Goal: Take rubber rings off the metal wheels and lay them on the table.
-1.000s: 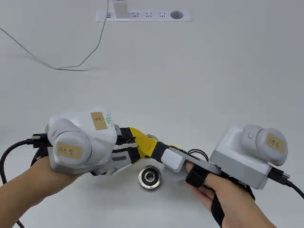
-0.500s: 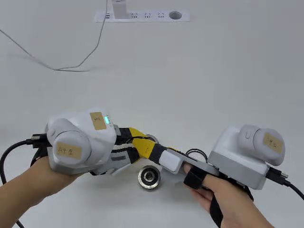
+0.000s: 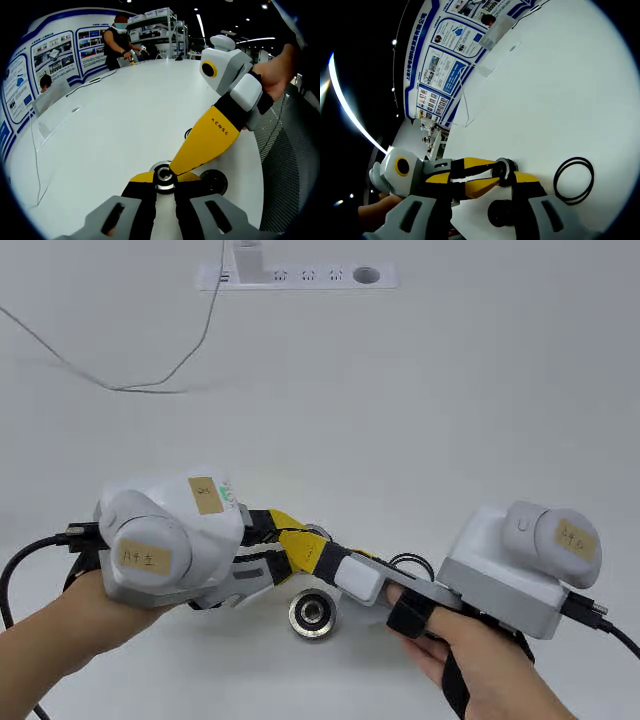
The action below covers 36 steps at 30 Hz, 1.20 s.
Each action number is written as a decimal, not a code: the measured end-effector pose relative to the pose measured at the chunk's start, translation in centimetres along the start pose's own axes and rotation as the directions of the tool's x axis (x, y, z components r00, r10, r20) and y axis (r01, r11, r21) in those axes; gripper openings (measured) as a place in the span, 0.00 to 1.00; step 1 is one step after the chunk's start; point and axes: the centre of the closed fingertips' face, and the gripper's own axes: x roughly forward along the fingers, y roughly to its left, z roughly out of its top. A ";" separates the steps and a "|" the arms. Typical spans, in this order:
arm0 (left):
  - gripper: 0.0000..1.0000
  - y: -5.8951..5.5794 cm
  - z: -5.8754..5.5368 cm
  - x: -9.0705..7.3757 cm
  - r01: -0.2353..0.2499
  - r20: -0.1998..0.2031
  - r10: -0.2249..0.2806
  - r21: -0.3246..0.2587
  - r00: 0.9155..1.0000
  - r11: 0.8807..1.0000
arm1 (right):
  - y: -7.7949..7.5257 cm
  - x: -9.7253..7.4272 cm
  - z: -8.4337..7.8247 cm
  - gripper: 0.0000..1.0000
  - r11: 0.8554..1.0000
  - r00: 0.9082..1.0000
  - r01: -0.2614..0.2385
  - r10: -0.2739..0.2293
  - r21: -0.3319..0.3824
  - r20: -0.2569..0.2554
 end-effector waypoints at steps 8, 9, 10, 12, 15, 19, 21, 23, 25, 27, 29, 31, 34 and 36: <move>0.13 0.0 0.0 0.0 0.002 -0.002 -0.002 0.002 1.000 1.000 | -1.4 0.3 0.1 0.34 0.999 0.999 0.035 -0.036 0.022 0.010; 0.13 0.0 0.0 0.0 0.002 -0.002 -0.002 0.001 1.000 1.000 | -1.7 0.2 0.1 0.31 0.999 0.999 0.044 -0.045 0.022 0.010; 0.13 0.0 0.0 0.0 0.002 -0.001 -0.002 0.001 1.000 1.000 | -1.8 0.2 0.1 0.29 0.999 0.999 0.050 -0.050 0.019 0.009; 0.13 0.0 0.0 0.0 0.002 -0.001 -0.002 0.000 1.000 1.000 | -2.2 0.2 0.1 0.23 0.998 0.998 0.060 -0.061 0.015 0.008; 0.13 0.0 0.0 0.0 0.004 -0.001 -0.004 0.001 1.000 1.000 | -2.7 0.1 0.1 0.17 0.996 0.996 0.088 -0.088 -0.013 0.005; 0.13 0.0 0.0 0.0 0.004 -0.002 -0.004 0.002 1.000 1.000 | -3.2 0.0 0.2 0.07 0.992 0.993 0.115 -0.115 -0.046 0.010; 0.13 0.0 0.0 0.0 0.004 -0.002 -0.004 0.003 1.000 1.000 | -3.4 -0.1 0.3 0.03 0.990 0.992 0.127 -0.127 -0.058 0.007; 0.13 0.0 0.0 0.0 0.004 -0.002 -0.004 0.004 1.000 1.000 | -3.3 -0.1 0.3 0.03 0.990 0.992 0.125 -0.125 -0.059 0.005; 0.13 0.0 0.0 0.0 0.004 -0.002 -0.004 0.005 1.000 1.000 | -3.3 -0.1 0.3 0.03 0.990 0.992 0.129 -0.129 -0.057 0.005; 0.13 0.0 0.0 0.0 0.004 -0.003 -0.004 0.005 1.000 1.000 | -3.3 -0.2 0.3 0.02 0.990 0.991 0.131 -0.131 -0.050 0.003; 0.13 0.0 0.0 0.0 0.004 -0.004 -0.004 0.006 1.000 1.000 | -3.4 -0.1 0.2 0.02 0.990 0.990 0.138 -0.138 -0.038 -0.001; 0.13 0.0 0.0 0.0 0.003 -0.006 -0.003 0.006 1.000 1.000 | -3.4 -0.2 0.2 0.01 0.990 0.990 0.140 -0.140 -0.029 -0.002; 0.13 0.0 0.0 0.0 0.001 -0.007 -0.001 0.005 1.000 1.000 | -3.2 -0.2 0.2 0.01 0.990 0.991 0.137 -0.137 -0.024 -0.002; 0.13 -0.1 0.0 0.0 0.001 -0.007 -0.001 0.005 1.000 1.000 | -3.1 -0.2 0.2 0.01 0.991 0.991 0.134 -0.134 -0.020 -0.003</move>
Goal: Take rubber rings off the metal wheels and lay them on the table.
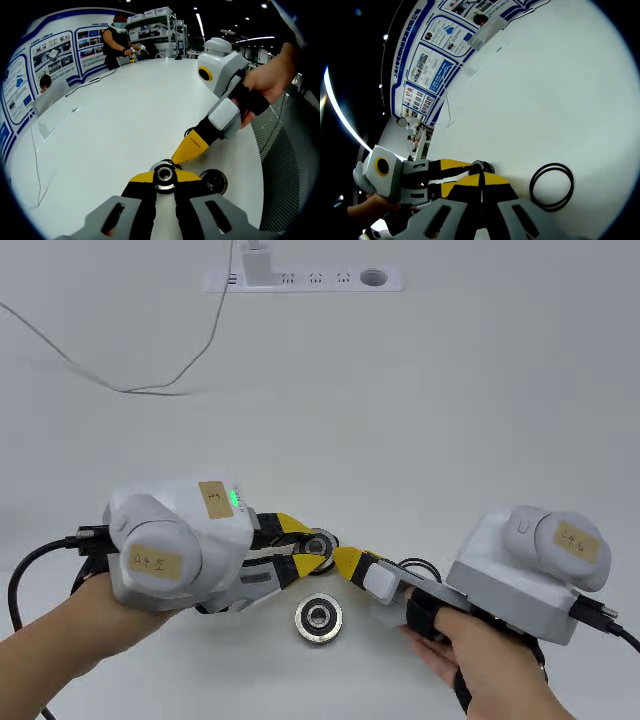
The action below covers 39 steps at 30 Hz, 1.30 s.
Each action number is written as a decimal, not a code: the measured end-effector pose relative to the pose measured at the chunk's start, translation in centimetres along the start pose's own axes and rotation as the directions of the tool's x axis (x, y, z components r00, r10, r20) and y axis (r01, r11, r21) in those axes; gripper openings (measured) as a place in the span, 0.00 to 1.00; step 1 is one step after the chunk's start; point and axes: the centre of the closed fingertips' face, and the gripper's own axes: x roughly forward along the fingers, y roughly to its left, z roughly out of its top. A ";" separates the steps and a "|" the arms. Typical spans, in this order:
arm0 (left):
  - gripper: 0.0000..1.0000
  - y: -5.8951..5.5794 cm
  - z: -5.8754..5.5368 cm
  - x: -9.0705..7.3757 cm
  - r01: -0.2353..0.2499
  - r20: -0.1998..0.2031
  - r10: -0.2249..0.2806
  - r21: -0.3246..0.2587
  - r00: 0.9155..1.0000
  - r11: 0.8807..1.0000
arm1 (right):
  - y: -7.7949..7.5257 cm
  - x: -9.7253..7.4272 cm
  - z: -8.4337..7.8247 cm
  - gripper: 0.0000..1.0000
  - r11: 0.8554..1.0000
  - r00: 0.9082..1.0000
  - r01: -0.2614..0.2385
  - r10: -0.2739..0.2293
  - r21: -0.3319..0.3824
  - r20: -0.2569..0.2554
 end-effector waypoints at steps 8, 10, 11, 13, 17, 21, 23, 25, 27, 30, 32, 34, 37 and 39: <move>0.13 -0.1 0.0 0.0 -0.001 0.001 0.001 0.000 1.000 1.000 | 0.3 0.0 0.0 0.01 0.999 1.000 -0.016 0.016 0.031 -0.003; 0.13 -0.1 0.0 0.0 -0.001 0.001 0.001 -0.001 1.000 1.000 | 0.3 0.0 0.0 0.01 0.999 1.000 -0.019 0.019 0.035 -0.003; 0.13 -0.1 0.0 0.0 0.000 0.001 0.000 0.000 1.000 1.000 | 0.4 0.0 0.1 0.01 0.999 1.000 -0.021 0.021 0.035 -0.002; 0.13 -0.1 0.0 0.0 -0.001 0.002 0.001 -0.001 1.000 1.000 | 0.5 0.0 0.1 0.01 0.999 1.000 -0.026 0.026 0.032 -0.003; 0.13 0.0 0.0 0.0 -0.001 0.002 0.001 -0.003 1.000 1.000 | 0.6 0.0 0.1 0.01 0.999 0.999 -0.035 0.035 0.028 -0.004; 0.13 0.0 0.0 0.0 -0.001 0.000 0.001 -0.001 1.000 1.000 | 0.9 0.1 0.0 0.00 0.999 0.999 -0.048 0.048 0.011 -0.010; 0.13 0.0 0.0 0.0 -0.001 0.001 0.001 -0.003 1.000 1.000 | 1.0 0.1 0.0 0.00 0.999 0.999 -0.051 0.051 0.010 -0.012; 0.13 0.0 0.0 0.0 -0.001 0.002 0.001 -0.002 1.000 1.000 | 1.0 0.1 0.0 0.00 0.999 0.998 -0.054 0.054 0.005 -0.013; 0.13 0.0 0.0 0.0 -0.001 0.003 0.001 -0.003 1.000 1.000 | 1.1 0.1 0.0 0.00 0.998 0.998 -0.057 0.057 -0.002 -0.014; 0.13 0.0 0.0 0.0 -0.001 0.003 0.001 -0.001 1.000 1.000 | 1.4 0.0 0.0 0.00 0.998 0.998 -0.065 0.065 -0.007 -0.015; 0.13 0.0 -0.1 0.0 -0.002 0.003 0.002 -0.001 1.000 1.000 | 1.7 0.0 0.0 0.00 0.997 0.997 -0.072 0.072 -0.019 -0.020; 0.13 0.0 -0.1 0.0 -0.003 0.004 0.003 -0.002 1.000 1.000 | 1.8 0.0 0.0 0.00 0.997 0.997 -0.074 0.074 -0.022 -0.020; 0.13 0.0 -0.1 0.0 -0.004 0.004 0.004 -0.001 1.000 1.000 | 1.8 -0.1 -0.1 0.00 0.997 0.997 -0.079 0.079 -0.019 -0.022; 0.13 0.0 0.0 0.0 -0.004 0.005 0.004 -0.002 1.000 1.000 | 2.0 -0.2 -0.1 0.00 0.996 0.996 -0.085 0.084 -0.026 -0.026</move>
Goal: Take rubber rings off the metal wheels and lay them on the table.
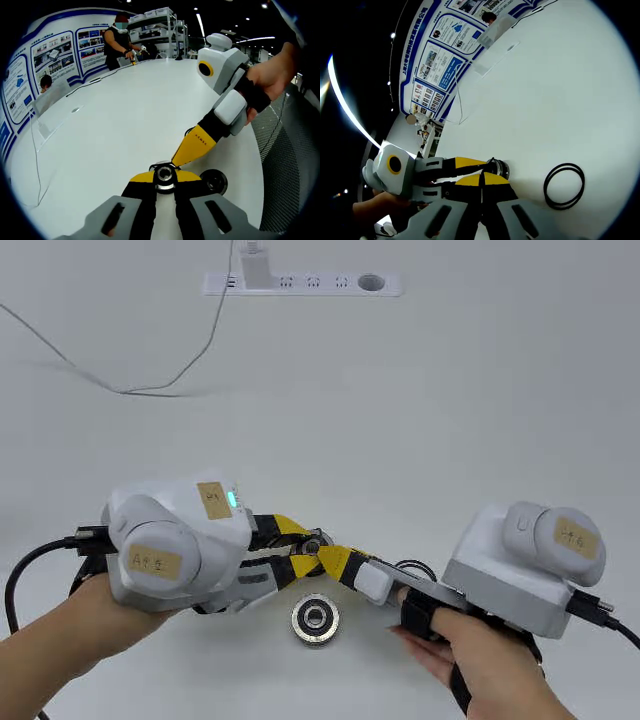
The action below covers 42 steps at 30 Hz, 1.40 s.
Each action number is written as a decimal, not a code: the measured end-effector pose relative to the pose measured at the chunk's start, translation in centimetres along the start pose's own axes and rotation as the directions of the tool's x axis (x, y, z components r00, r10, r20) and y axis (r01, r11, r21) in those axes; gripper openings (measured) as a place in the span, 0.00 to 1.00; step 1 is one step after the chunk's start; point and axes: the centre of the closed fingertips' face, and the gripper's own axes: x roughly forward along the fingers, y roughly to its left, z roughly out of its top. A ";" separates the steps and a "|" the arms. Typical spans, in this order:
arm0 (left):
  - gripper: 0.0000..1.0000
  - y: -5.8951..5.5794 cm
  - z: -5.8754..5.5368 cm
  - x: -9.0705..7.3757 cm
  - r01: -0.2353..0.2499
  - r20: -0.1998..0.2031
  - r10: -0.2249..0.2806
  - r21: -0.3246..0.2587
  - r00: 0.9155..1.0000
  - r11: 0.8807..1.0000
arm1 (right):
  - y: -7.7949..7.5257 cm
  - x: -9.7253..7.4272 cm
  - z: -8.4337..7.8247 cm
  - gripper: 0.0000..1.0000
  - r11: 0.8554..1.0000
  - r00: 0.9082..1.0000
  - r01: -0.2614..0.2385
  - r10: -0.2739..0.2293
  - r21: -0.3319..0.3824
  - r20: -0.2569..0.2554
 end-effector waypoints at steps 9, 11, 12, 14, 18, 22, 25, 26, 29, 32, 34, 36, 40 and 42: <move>0.13 0.0 0.0 0.0 -0.002 0.004 0.002 0.009 1.000 1.000 | 0.4 -0.2 -0.2 0.00 1.000 1.000 -0.010 0.010 -0.015 -0.003; 0.13 0.0 0.0 0.0 -0.003 0.005 0.003 0.010 1.000 1.000 | 0.4 -0.3 -0.2 0.00 1.000 1.000 -0.012 0.012 -0.015 -0.002; 0.13 0.0 0.0 0.0 -0.003 0.004 0.003 0.012 1.000 1.000 | 0.4 -0.3 -0.1 0.00 1.000 1.000 -0.011 0.011 -0.017 -0.002; 0.13 0.0 0.0 0.1 -0.004 0.002 0.004 0.015 1.000 1.000 | 0.5 -0.3 -0.1 0.00 1.000 1.000 -0.012 0.012 -0.017 -0.002; 0.13 0.0 0.0 0.0 -0.011 0.000 0.011 0.037 1.000 0.999 | 0.7 -0.3 -0.1 0.00 1.000 1.000 -0.008 0.008 -0.020 -0.002; 0.13 0.1 -0.1 0.0 -0.025 -0.003 0.025 0.038 1.000 0.999 | 0.4 -0.3 0.0 0.01 1.000 1.000 0.011 -0.011 -0.013 0.000; 0.13 0.2 -0.1 0.0 -0.021 -0.003 0.022 0.038 1.000 0.999 | 0.3 -0.1 0.0 0.01 1.000 1.000 0.024 -0.024 -0.009 0.000; 0.13 0.2 -0.1 0.0 -0.020 -0.003 0.020 0.035 1.000 0.999 | 0.2 -0.1 0.1 0.01 1.000 1.000 0.028 -0.028 -0.003 0.002; 0.13 0.3 -0.2 -0.1 -0.017 -0.007 0.017 0.029 1.000 0.999 | 0.0 -0.1 0.1 0.01 0.999 0.999 0.042 -0.042 0.016 0.006; 0.14 0.3 -0.2 -0.1 -0.019 -0.005 0.019 0.013 1.000 1.000 | -0.1 0.0 0.1 0.01 0.999 0.999 0.047 -0.047 0.027 0.007; 0.14 0.2 0.0 -0.4 -0.021 0.000 0.021 0.016 1.000 1.000 | -0.2 0.1 0.1 0.01 0.998 0.999 0.050 -0.050 0.032 0.008; 0.14 0.2 0.1 -0.5 -0.024 0.004 0.024 0.017 1.000 1.000 | -0.2 0.1 0.1 0.01 0.998 0.999 0.052 -0.053 0.034 0.011; 0.17 0.7 0.5 -1.1 -0.041 0.023 0.041 -0.001 0.999 0.999 | -0.1 0.2 0.3 0.01 0.998 0.999 0.050 -0.051 0.040 0.016; 0.18 0.8 0.7 -1.4 -0.046 0.034 0.046 -0.007 0.998 0.999 | 0.0 0.2 0.3 0.01 0.998 0.999 0.048 -0.048 0.045 0.017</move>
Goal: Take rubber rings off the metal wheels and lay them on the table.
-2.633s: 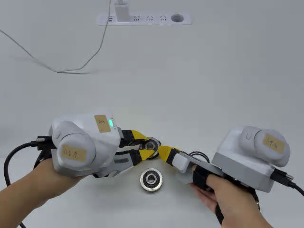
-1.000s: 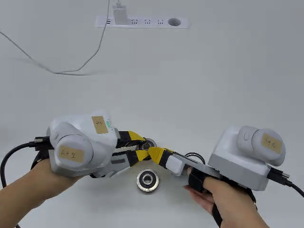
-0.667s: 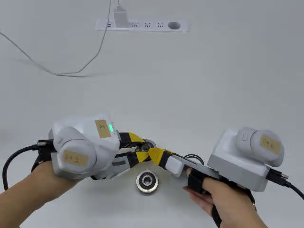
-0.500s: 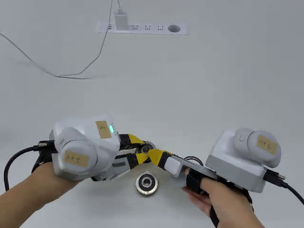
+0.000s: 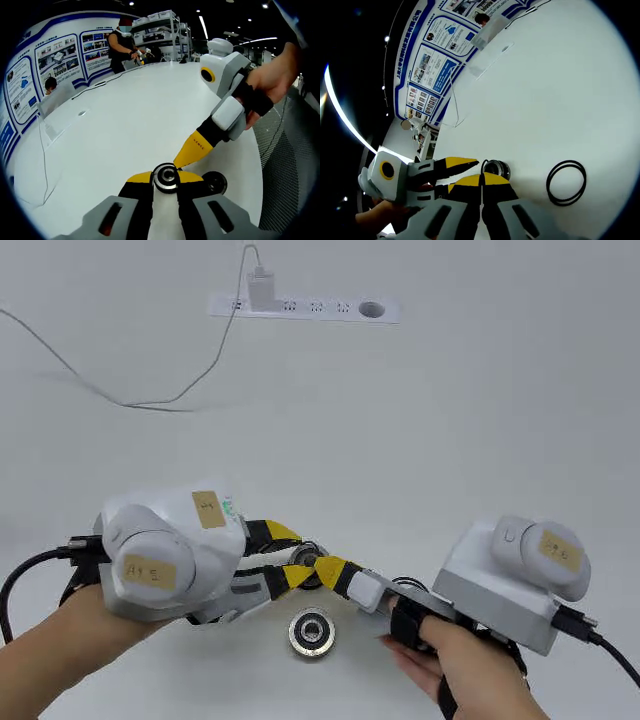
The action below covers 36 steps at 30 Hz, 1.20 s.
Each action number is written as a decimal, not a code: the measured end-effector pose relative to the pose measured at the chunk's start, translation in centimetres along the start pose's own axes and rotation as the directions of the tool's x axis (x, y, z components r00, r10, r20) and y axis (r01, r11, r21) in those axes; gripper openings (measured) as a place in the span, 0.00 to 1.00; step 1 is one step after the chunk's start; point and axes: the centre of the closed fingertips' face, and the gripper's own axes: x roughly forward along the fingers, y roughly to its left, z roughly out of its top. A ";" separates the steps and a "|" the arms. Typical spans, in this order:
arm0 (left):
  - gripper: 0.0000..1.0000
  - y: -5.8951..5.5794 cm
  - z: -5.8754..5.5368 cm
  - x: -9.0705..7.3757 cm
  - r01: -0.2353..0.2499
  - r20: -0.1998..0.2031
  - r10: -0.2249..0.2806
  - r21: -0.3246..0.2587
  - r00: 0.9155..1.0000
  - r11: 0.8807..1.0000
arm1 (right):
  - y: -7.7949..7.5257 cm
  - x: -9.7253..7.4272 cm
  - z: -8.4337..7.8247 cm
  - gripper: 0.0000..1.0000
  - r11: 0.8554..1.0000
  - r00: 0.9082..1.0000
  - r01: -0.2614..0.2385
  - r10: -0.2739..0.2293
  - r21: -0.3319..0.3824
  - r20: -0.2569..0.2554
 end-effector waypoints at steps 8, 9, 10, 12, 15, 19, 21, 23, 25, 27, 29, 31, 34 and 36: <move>0.25 0.4 1.0 -1.1 -0.026 0.037 0.027 -0.030 0.999 0.999 | 0.9 -0.1 0.3 0.01 1.000 0.999 -0.029 0.029 0.003 0.013; 0.26 0.5 1.1 -1.2 -0.028 0.041 0.029 -0.030 0.999 0.999 | 1.0 -0.1 0.3 0.01 1.000 0.999 -0.031 0.031 0.006 0.014; 0.27 0.6 1.3 -1.3 -0.036 0.047 0.037 -0.030 0.998 0.999 | 1.2 -0.1 0.4 0.01 0.999 0.999 -0.038 0.038 0.010 0.018; 0.29 0.8 1.6 -1.5 -0.044 0.057 0.046 -0.036 0.997 0.998 | 1.6 -0.2 0.6 0.01 0.999 0.999 -0.048 0.048 0.006 0.025; 0.30 0.9 1.9 -1.8 -0.050 0.067 0.052 -0.042 0.996 0.998 | 2.0 -0.4 0.8 0.01 0.998 0.998 -0.057 0.057 0.010 0.031; 0.32 1.2 2.2 -2.2 -0.064 0.079 0.068 -0.044 0.995 0.997 | 2.3 -0.8 1.3 0.01 0.998 0.997 -0.064 0.064 0.016 0.045; 0.33 1.3 2.3 -2.4 -0.070 0.084 0.074 -0.049 0.994 0.996 | 2.4 -1.1 1.7 0.01 0.997 0.996 -0.069 0.067 0.023 0.058; 0.34 1.5 2.3 -2.5 -0.081 0.084 0.085 -0.050 0.993 0.995 | 2.2 -1.5 2.0 0.01 0.997 0.996 -0.065 0.063 0.029 0.071; 0.35 1.7 2.3 -2.7 -0.089 0.088 0.093 -0.053 0.992 0.995 | 1.9 -1.9 2.4 0.01 0.997 0.995 -0.064 0.060 0.040 0.084; 0.36 1.8 2.5 -2.8 -0.096 0.091 0.100 -0.055 0.991 0.994 | 1.6 -2.4 2.6 0.01 0.997 0.994 -0.061 0.055 0.052 0.096; 0.37 1.9 2.5 -2.9 -0.101 0.092 0.105 -0.056 0.990 0.993 | 1.3 -2.7 2.7 0.01 0.997 0.993 -0.054 0.048 0.057 0.105; 0.38 2.0 2.5 -3.0 -0.106 0.090 0.110 -0.056 0.990 0.993 | 0.8 -3.2 2.8 0.01 0.996 0.992 -0.051 0.042 0.078 0.118; 0.38 2.0 2.5 -3.0 -0.108 0.090 0.113 -0.057 0.990 0.992 | 0.1 -3.8 2.8 0.01 0.995 0.991 -0.040 0.028 0.095 0.128; 0.38 1.9 2.4 -3.0 -0.109 0.087 0.114 -0.057 0.990 0.992 | -0.5 -4.2 2.7 0.01 0.993 0.991 -0.033 0.017 0.114 0.135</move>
